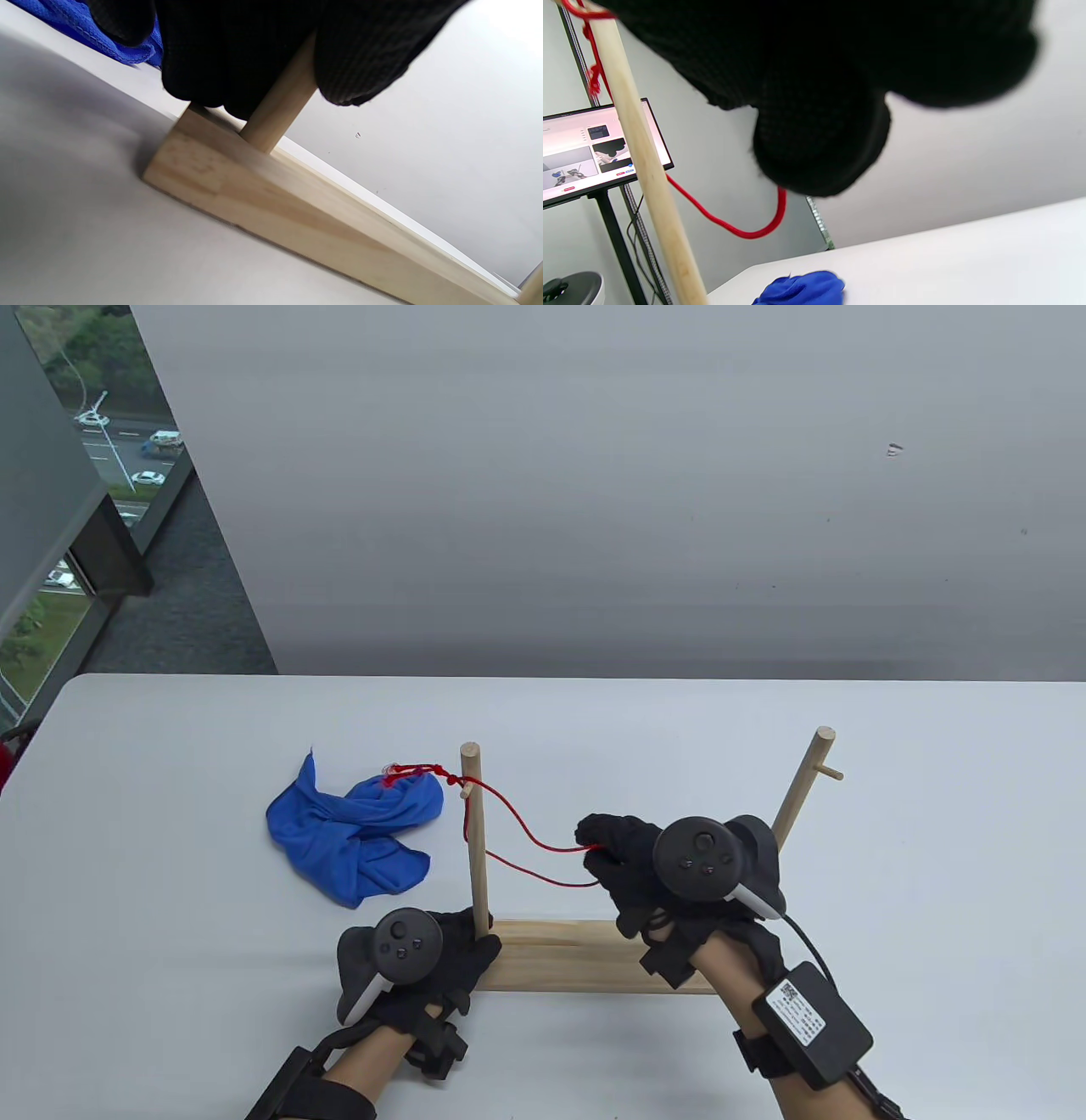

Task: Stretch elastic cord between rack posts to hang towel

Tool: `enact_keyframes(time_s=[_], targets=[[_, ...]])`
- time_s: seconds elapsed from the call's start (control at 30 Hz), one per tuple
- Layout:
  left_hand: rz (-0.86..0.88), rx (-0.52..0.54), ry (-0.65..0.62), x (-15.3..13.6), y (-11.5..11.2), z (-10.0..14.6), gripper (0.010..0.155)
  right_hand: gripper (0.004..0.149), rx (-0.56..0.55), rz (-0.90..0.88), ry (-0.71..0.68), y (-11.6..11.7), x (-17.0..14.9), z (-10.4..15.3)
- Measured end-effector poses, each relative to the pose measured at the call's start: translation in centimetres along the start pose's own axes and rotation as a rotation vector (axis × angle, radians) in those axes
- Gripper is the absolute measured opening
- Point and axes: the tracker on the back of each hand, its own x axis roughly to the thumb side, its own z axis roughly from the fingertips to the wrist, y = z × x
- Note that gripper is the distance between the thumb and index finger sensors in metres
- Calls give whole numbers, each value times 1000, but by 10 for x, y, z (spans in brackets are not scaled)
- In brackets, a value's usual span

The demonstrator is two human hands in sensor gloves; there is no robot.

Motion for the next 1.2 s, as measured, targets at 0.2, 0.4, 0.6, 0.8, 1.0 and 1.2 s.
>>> enact_keyframes(time_s=[0.2, 0.4, 0.6, 0.8, 1.0, 1.2], targets=[[-4, -2, 3, 0, 0, 0, 51, 43, -86, 120, 0, -40, 5, 17], [-8, -6, 6, 0, 0, 0, 51, 41, -172, 203, -8, -77, 11, 32], [-14, -9, 14, 0, 0, 0, 51, 41, -265, 301, -37, -110, 19, 42], [-15, -14, 28, 0, 0, -1, 51, 40, -337, 441, -36, -132, 25, 49], [-19, -21, 33, 0, 0, -1, 50, 40, -388, 488, -44, -151, 27, 55], [-30, -26, 47, 1, -1, -1, 50, 41, -453, 520, -29, -171, 32, 53]])
